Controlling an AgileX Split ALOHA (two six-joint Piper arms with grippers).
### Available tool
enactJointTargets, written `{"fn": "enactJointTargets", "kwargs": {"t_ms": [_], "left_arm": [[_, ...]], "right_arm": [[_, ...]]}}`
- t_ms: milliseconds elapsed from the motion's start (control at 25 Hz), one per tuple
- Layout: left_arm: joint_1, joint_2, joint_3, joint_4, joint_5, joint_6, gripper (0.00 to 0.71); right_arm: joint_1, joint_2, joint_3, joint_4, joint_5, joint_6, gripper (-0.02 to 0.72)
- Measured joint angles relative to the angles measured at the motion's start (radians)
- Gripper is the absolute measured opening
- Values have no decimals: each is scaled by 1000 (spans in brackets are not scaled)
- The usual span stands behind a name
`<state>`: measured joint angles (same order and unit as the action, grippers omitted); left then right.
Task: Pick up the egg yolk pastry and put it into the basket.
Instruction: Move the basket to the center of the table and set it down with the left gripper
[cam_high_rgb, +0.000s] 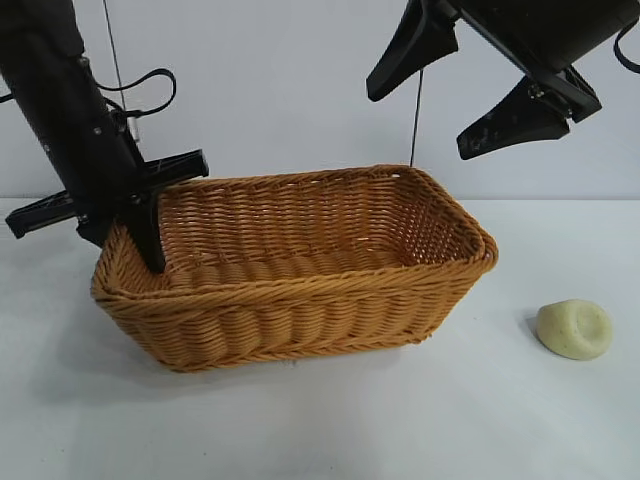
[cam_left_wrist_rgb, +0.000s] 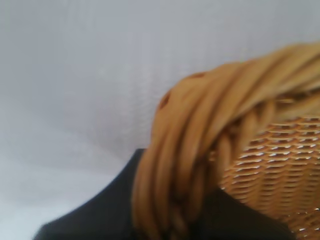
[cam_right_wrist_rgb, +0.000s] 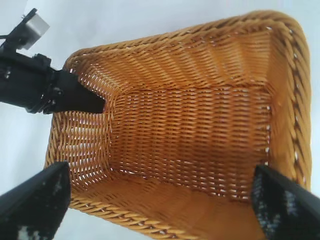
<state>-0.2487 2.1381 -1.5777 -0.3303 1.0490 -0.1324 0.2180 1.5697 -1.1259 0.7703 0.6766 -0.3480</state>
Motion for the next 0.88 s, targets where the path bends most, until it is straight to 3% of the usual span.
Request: {"fn": "enactJointTargets", "kwargs": {"t_ms": [640, 720, 880], "left_arm": [[-3, 64, -1, 3, -54, 40, 165], [-3, 64, -1, 1, -49, 40, 247], [-3, 64, -1, -3, -44, 28, 548]], "right_arm": [[0, 0, 0, 0, 0, 0, 676], [0, 0, 0, 0, 0, 0, 676], [0, 0, 0, 0, 0, 0, 676]]}}
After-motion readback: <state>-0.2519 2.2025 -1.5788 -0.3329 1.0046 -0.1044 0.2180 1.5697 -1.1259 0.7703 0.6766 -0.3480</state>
